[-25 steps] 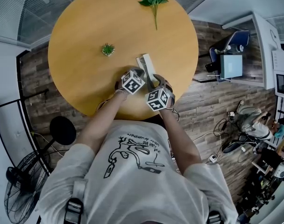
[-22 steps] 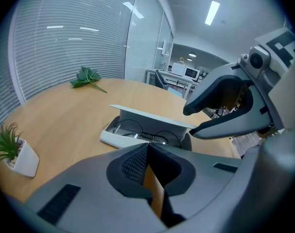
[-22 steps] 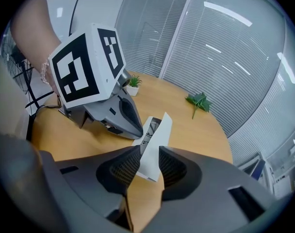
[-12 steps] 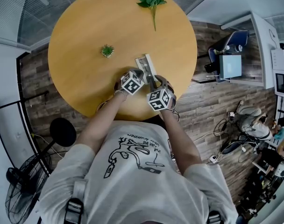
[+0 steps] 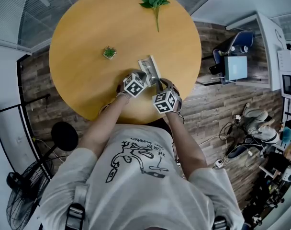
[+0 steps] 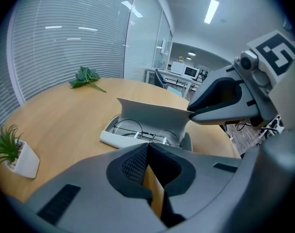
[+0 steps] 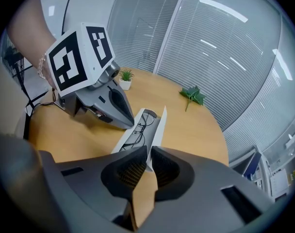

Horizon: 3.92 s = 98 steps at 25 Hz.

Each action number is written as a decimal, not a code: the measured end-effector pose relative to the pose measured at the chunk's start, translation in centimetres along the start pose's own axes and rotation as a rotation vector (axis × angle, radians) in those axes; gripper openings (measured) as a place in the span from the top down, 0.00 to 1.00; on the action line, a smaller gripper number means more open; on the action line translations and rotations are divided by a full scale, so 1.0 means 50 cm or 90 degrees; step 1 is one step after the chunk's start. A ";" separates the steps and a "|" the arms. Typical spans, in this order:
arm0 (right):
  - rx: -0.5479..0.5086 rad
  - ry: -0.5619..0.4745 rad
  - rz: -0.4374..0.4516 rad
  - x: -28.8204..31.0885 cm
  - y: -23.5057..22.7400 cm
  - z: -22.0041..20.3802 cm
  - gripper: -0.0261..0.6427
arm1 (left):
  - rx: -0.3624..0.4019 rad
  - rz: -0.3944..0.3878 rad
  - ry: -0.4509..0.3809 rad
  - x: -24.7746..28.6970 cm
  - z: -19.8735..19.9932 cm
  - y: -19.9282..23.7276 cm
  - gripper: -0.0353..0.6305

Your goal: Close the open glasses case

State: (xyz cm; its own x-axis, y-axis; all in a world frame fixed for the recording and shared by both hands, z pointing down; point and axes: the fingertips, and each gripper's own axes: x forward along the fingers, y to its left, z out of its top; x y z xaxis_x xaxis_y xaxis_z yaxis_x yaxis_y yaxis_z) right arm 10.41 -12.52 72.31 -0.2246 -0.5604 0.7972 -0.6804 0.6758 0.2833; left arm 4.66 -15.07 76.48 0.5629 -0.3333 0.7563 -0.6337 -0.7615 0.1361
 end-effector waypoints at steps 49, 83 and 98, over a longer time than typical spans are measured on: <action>0.050 0.004 0.002 0.013 -0.049 -0.025 0.92 | -0.009 -0.001 0.002 -0.003 0.002 0.003 0.92; 0.081 0.026 0.012 0.034 -0.084 -0.054 0.90 | -0.016 0.004 0.007 -0.007 0.002 0.004 0.92; 0.086 0.036 0.005 0.036 -0.085 -0.057 0.88 | -0.014 0.001 0.007 -0.007 0.000 0.003 0.92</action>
State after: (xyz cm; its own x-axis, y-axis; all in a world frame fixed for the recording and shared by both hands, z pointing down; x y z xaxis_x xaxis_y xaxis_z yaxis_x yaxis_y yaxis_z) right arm 14.86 -15.05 74.07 -0.1938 -0.5243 0.8292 -0.7674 0.6076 0.2049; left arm 4.36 -15.08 76.24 0.5562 -0.3285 0.7633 -0.6466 -0.7481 0.1492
